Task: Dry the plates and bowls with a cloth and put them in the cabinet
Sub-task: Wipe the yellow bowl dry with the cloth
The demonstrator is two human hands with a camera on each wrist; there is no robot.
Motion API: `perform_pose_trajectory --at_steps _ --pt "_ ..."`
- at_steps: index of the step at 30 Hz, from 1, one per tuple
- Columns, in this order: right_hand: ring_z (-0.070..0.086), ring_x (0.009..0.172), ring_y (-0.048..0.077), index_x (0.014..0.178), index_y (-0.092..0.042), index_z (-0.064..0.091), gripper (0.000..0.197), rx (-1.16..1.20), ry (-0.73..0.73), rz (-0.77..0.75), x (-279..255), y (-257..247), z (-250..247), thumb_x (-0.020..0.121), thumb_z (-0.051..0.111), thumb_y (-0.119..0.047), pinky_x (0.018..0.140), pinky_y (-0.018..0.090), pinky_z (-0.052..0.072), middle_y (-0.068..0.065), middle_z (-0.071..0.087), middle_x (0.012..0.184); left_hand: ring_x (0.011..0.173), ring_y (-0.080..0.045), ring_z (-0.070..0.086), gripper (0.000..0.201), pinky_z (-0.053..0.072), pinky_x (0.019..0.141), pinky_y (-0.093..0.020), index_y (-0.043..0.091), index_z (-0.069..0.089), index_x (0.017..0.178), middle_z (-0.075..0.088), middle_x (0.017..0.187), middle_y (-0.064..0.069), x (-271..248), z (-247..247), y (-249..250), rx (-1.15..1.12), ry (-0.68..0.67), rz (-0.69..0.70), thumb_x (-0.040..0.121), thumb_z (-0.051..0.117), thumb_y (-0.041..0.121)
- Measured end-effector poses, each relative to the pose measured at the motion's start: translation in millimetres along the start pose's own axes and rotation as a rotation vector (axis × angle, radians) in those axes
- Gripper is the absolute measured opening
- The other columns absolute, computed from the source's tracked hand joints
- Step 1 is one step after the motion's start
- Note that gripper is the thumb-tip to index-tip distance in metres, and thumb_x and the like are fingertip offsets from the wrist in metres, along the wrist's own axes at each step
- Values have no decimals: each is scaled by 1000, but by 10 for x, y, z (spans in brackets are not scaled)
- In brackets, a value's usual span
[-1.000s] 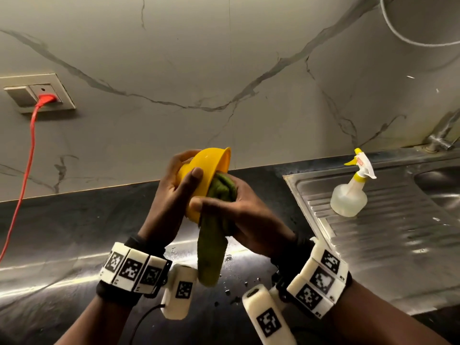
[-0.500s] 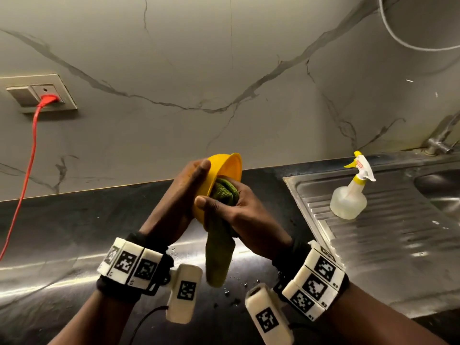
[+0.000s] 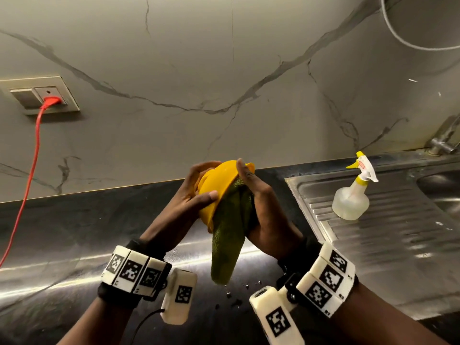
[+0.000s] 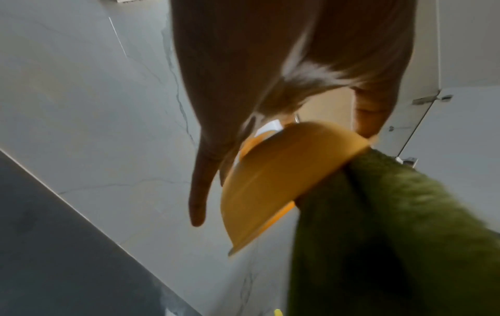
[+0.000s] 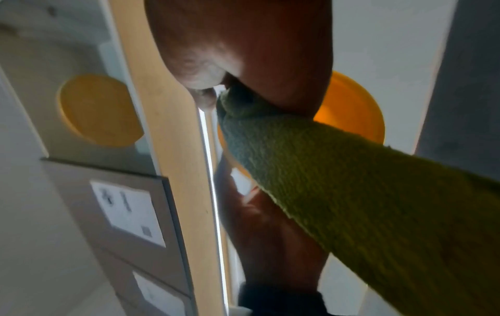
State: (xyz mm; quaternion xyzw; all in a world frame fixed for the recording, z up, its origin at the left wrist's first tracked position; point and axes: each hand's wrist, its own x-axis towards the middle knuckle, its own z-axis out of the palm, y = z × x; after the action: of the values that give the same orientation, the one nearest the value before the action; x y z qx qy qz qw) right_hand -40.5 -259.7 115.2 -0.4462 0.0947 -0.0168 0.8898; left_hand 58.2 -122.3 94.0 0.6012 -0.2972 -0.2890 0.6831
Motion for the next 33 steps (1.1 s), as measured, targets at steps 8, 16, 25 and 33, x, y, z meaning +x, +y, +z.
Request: perform_pose_trajectory --at_steps 8,16,25,33 --pt "61 114 38 125 -6 62 66 83 -33 26 -44 114 51 89 47 -60 97 52 49 26 61 127 107 -22 68 80 58 80 -30 26 59 122 66 120 -3 30 156 -38 178 259 236 62 72 77" --pt "71 99 30 111 -15 62 32 -78 31 7 44 -64 -27 96 51 -40 76 39 61 17 72 109 116 -23 62 84 57 78 -29 34 45 138 52 138 -4 -24 49 -78 232 78 219 67 76 68" --pt "68 107 32 106 -15 66 27 -175 2 -90 47 -3 -3 99 50 -34 84 49 58 17 70 112 111 -26 68 91 59 81 -55 37 55 132 63 129 -6 89 128 28 43 133 -50 53 81 74" --pt "72 95 27 112 -17 60 47 39 5 16 72 -161 -93 86 51 -55 79 43 59 11 75 101 119 -31 61 97 58 82 -42 39 46 138 50 140 -5 18 43 -26 68 49 42 53 87 65"
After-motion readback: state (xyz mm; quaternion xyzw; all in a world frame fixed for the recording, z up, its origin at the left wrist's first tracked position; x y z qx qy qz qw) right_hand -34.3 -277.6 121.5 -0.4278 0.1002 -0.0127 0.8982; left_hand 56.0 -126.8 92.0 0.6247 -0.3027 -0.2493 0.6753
